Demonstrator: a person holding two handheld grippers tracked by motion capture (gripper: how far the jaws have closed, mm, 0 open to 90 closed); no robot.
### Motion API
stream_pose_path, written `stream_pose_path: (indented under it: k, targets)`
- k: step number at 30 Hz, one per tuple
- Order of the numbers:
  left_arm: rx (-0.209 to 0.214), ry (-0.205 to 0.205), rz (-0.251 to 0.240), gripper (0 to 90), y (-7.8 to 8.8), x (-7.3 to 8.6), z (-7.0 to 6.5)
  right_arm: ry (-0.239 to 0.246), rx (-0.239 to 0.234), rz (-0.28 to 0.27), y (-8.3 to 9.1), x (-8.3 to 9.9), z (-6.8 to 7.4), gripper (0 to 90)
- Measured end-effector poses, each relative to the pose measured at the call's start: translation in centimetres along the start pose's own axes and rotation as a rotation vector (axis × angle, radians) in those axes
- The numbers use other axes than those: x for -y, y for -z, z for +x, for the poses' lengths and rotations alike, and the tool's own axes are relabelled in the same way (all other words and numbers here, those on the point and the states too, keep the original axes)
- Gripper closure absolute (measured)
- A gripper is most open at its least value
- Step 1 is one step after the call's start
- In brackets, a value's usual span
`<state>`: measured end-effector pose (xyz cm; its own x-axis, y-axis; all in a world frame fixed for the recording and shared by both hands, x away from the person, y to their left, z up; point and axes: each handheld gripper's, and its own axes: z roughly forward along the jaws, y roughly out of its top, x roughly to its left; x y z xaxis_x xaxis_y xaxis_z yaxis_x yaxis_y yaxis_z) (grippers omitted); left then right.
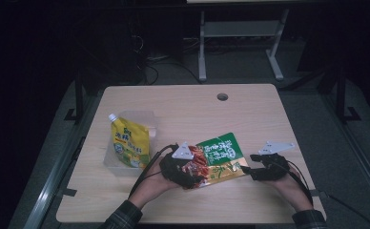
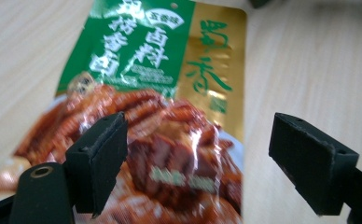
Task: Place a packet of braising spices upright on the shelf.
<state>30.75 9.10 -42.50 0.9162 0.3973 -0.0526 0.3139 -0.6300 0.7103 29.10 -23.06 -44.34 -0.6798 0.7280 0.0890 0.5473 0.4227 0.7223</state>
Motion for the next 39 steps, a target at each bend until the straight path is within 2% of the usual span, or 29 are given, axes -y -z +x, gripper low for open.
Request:
stream_pose_path:
  k: [6, 9, 10, 17, 18, 22, 23, 26, 30, 31, 33, 36, 39]
  targets:
    - [-0.008, -0.028, -0.002, 18.2, -1.2, -1.4, 1.6, 0.042, -0.026, 0.002, 0.5, 0.6, 1.1, 32.4]
    - [-0.016, -0.041, 0.014, 17.2, -2.1, -1.7, 2.6, 0.033, -0.026, 0.010, 0.3, 0.7, 0.8, 30.2]
    - [-0.018, -0.037, 0.020, 16.7, -2.4, -1.7, 3.0, 0.023, -0.027, 0.009, 0.3, 0.7, 0.8, 29.7]
    - [-0.026, 0.008, 0.037, 15.9, -5.0, -1.8, 5.1, 0.031, -0.014, -0.006, 0.2, 0.8, 0.4, 28.9]
    - [-0.029, -0.010, 0.049, 15.4, -5.1, -1.8, 5.4, 0.031, -0.014, -0.008, 0.2, 0.7, 0.4, 28.9]
    - [-0.045, 0.022, 0.047, 14.6, -6.1, -1.8, 6.1, 0.034, -0.019, -0.012, 0.2, 0.7, 0.4, 28.9]
    - [-0.045, 0.013, 0.060, 14.5, -6.2, -1.7, 6.3, 0.037, -0.020, -0.014, 0.2, 0.8, 0.4, 28.9]
    - [-0.041, 0.033, 0.073, 13.6, -6.7, -1.5, 6.9, 0.037, -0.023, -0.015, 0.2, 0.8, 0.4, 28.9]
    - [-0.045, 0.043, 0.072, 13.0, -6.8, -1.3, 7.4, 0.041, -0.024, -0.024, 0.3, 0.8, 0.3, 29.0]
    - [-0.037, 0.069, 0.059, 13.1, -7.0, -1.2, 7.3, 0.040, -0.023, -0.029, 0.3, 0.7, 0.3, 29.1]
    - [-0.033, 0.043, 0.069, 14.0, -6.8, -1.1, 7.3, 0.039, -0.027, -0.036, 0.4, 0.7, 0.3, 29.1]
    - [-0.038, 0.040, 0.079, 17.1, -6.8, -1.2, 6.8, 0.036, -0.031, -0.046, 0.5, 0.7, 0.3, 29.1]
    - [-0.049, 0.030, 0.123, 23.8, -6.5, -1.4, 6.2, 0.038, -0.030, -0.047, 0.5, 0.7, 0.2, 29.0]
